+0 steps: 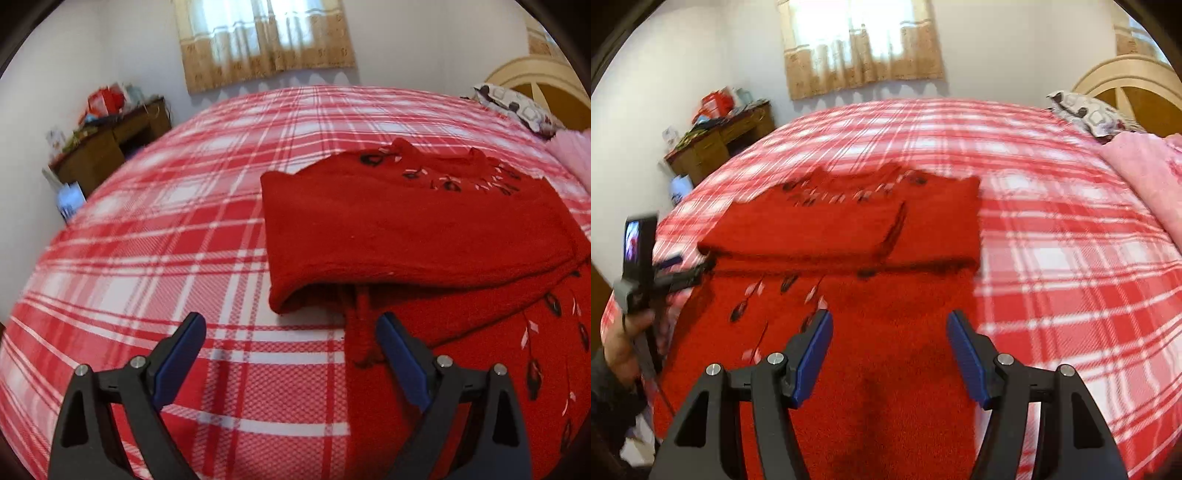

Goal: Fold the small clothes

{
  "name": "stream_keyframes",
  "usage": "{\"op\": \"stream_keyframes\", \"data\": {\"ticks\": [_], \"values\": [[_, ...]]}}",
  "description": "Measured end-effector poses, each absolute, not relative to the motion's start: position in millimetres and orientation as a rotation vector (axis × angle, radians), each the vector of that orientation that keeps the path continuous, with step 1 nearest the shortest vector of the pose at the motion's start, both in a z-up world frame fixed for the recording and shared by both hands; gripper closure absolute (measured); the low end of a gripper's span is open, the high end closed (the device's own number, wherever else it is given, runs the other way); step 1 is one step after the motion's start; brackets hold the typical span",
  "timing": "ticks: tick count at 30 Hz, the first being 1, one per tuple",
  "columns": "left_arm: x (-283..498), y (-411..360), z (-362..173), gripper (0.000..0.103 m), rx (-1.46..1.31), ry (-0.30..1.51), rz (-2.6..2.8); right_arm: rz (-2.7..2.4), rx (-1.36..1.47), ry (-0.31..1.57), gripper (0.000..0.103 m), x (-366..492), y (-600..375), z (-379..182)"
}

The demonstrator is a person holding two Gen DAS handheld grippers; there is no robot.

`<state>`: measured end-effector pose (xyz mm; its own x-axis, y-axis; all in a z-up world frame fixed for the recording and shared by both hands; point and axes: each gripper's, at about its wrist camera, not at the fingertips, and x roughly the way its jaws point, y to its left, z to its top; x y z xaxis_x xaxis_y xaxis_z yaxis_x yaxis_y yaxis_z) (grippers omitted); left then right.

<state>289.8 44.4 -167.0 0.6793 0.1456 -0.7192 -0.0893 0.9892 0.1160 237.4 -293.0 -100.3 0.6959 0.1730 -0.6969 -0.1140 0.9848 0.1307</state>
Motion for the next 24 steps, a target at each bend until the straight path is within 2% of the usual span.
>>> {"op": "stream_keyframes", "data": {"ticks": [6,9,11,18,22,24], "values": [[289,53,-173,0.001,-0.006,0.815,0.122,0.151,0.263,0.830,0.038,291,-308,-102],[288,59,-176,0.000,-0.057,0.820,0.122,0.165,0.283,0.871,0.047,317,-300,-112],[290,65,-179,0.000,-0.090,0.828,0.117,0.170,0.282,0.916,0.058,333,-293,-123],[288,69,-182,0.000,-0.125,0.824,0.093,0.198,0.253,0.969,0.066,356,-266,-141],[287,69,-182,0.000,-0.127,0.822,0.091,0.168,0.113,1.004,0.090,358,-247,-150],[286,69,-182,0.000,-0.133,0.822,0.088,0.166,0.098,0.992,0.095,356,-248,-146]]}}
